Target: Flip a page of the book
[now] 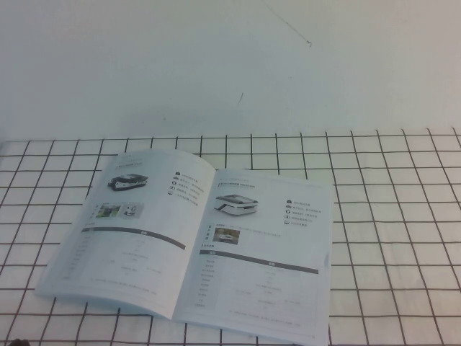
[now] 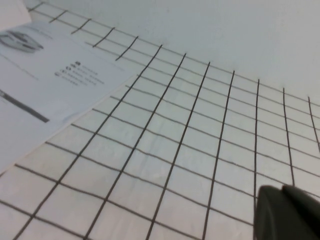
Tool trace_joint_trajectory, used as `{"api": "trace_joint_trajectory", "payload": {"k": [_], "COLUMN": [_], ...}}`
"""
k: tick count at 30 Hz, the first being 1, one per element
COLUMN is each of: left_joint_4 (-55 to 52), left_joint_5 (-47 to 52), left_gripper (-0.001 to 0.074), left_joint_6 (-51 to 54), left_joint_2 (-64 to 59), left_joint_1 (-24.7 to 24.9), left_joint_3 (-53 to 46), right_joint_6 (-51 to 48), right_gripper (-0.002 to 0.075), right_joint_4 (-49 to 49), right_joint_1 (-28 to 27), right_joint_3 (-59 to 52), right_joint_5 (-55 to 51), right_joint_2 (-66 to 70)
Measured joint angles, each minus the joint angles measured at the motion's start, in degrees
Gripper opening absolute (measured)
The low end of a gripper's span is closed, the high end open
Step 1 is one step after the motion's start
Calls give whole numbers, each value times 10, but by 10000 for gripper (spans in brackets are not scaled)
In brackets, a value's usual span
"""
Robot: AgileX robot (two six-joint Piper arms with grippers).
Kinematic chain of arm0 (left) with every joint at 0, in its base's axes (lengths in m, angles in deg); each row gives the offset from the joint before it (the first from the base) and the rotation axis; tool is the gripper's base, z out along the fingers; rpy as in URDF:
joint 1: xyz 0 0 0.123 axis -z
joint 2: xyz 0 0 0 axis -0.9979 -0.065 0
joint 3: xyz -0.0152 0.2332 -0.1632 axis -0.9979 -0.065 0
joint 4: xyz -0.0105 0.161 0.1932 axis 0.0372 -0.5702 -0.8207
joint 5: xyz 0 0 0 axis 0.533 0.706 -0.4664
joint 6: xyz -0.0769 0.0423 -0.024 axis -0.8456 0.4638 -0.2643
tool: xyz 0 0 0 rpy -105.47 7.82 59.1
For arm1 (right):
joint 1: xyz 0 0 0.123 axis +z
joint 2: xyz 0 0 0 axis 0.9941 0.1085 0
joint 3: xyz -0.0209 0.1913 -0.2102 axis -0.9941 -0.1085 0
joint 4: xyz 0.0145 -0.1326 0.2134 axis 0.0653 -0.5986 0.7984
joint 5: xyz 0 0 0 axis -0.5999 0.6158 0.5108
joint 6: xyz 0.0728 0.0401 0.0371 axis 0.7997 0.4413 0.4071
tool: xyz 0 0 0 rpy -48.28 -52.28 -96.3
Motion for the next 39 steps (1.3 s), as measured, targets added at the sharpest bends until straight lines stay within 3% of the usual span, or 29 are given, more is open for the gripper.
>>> {"api": "trace_joint_trajectory", "payload": {"k": [7,15,25,39], "left_joint_4": [66,216,297,300], "left_joint_5": [-82,-276,-302,-298], "left_gripper": [-2,-2,-2,-2], "left_joint_6": [0,-1,-29,-45], "left_joint_2": [0,0,0,0], "left_joint_1": [2,5,5,5], "left_joint_3": [-2,-2,-2,-1], "right_joint_6": [0,0,52,213], "right_gripper": [-2,-2,-2,-2], "right_joint_4": [52,99,133,-97], "right_joint_1": [0,0,0,0], "right_joint_3": [0,0,0,22], "right_joint_5": [73,274,388,413], "right_joint_2": [0,0,0,0]}}
